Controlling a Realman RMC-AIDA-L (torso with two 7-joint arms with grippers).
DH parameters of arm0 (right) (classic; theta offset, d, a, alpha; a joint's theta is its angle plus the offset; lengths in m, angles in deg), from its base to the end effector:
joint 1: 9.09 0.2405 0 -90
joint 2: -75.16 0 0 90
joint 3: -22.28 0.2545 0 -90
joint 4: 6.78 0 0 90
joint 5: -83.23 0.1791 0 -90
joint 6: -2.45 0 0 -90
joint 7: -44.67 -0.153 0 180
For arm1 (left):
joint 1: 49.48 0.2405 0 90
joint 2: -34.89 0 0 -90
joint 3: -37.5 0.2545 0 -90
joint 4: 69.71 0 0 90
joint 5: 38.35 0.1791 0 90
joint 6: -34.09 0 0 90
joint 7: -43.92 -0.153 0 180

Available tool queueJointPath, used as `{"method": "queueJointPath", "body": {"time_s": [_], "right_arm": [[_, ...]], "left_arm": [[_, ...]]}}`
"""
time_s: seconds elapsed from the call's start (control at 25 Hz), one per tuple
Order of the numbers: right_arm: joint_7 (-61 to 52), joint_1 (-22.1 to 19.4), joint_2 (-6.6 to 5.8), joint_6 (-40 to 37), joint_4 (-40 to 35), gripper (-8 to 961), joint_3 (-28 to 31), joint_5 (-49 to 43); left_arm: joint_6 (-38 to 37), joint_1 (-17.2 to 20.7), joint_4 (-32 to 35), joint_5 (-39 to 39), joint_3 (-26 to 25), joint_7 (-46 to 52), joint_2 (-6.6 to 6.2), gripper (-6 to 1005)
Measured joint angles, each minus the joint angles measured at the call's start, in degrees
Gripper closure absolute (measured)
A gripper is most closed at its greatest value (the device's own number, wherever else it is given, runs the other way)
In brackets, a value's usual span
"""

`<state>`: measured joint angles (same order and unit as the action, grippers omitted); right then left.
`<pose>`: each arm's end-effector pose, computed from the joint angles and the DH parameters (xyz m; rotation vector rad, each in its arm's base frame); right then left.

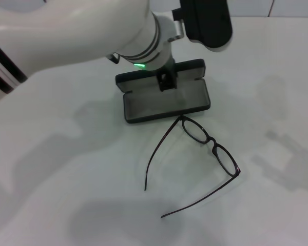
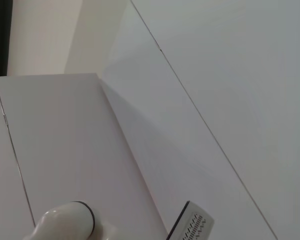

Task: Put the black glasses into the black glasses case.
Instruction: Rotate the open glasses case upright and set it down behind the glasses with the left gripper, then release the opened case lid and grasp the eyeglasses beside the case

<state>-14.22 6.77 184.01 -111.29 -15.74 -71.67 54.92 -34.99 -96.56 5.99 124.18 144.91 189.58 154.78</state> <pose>0.2593 0.2142 0.0551 -2.2071 0.6061 1.6354 -0.1035 0.3627 -0.0664 -2.5134 0.1016 0.6542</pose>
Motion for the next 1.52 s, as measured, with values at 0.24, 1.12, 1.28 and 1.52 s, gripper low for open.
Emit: {"method": "queueJointPath", "body": {"time_s": [0.24,1.12,1.28,1.52], "right_arm": [[0.00,0.30,-0.06,0.35,0.00,106,0.00,0.05],[0.35,0.46,0.18,2.14,0.00,108,0.71,-0.03],[-4.12,3.58,-0.49,9.18,-0.37,109,0.21,-2.18],[-12.97,12.09,-2.33,18.31,-5.11,141,0.19,-11.16]], "left_arm": [[2.54,-1.31,-1.39,0.02,3.54,-0.56,0.00,796],[5.44,-4.70,-6.18,-0.01,7.63,-1.69,0.25,601],[1.65,-2.15,2.02,-0.08,5.54,-1.45,0.16,579],[-1.62,10.13,27.82,-1.60,-2.81,-1.71,0.14,545]]}}
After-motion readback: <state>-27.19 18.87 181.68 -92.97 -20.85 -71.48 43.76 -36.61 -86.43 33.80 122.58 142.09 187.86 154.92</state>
